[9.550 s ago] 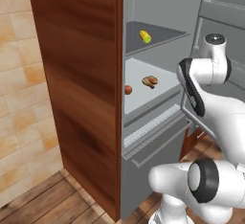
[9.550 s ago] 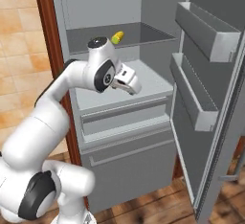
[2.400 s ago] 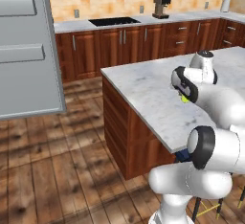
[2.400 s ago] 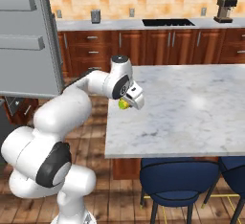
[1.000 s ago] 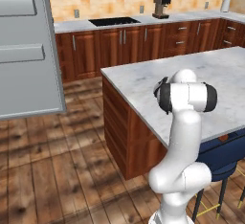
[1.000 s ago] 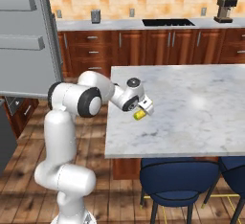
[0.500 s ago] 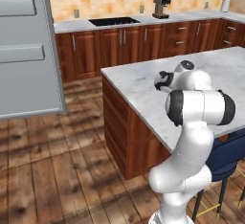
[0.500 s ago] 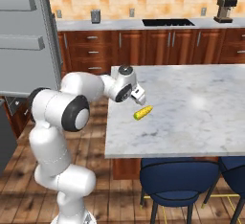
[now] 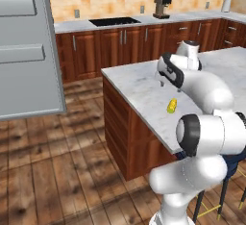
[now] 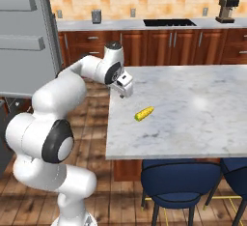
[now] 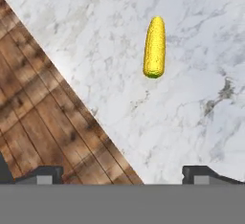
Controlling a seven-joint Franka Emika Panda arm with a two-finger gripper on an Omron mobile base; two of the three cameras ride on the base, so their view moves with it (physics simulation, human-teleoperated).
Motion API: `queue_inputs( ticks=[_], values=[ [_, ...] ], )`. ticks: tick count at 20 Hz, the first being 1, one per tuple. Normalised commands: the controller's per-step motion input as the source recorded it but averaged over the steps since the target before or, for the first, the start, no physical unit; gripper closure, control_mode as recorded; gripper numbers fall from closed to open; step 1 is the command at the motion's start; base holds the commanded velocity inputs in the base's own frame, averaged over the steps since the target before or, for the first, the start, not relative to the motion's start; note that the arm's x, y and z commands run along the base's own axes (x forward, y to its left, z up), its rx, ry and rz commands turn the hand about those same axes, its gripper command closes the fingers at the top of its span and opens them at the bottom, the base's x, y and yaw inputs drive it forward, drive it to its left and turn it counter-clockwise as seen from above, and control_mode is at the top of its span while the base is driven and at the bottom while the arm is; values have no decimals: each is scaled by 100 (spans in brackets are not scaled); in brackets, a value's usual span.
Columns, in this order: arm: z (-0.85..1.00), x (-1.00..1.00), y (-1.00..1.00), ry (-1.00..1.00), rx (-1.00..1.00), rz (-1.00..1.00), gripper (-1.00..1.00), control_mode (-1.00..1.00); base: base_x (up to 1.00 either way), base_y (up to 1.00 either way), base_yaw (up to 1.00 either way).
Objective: Open the fridge, remove the apple, corn, and chicken drumstick, and place them on any counter.
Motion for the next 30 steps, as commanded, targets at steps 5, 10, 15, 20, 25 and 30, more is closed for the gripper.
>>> queue_inputs(
  ticks=[5,10,15,20,25,30],
  values=[
    [38,-100,62,9,-3,20,-100,-100,0,0,0],
    [1,-98,73,2,-21,41,-100,-100,0,0,0],
    [0,0,0,0,0,0,-100,100,-32,83,56],
    [0,0,0,0,0,0,-100,100,27,89,60],
    [0,0,0,0,0,0,-100,100,93,23,46],
    [0,0,0,0,0,0,-100,100,67,-18,58]
  ],
)
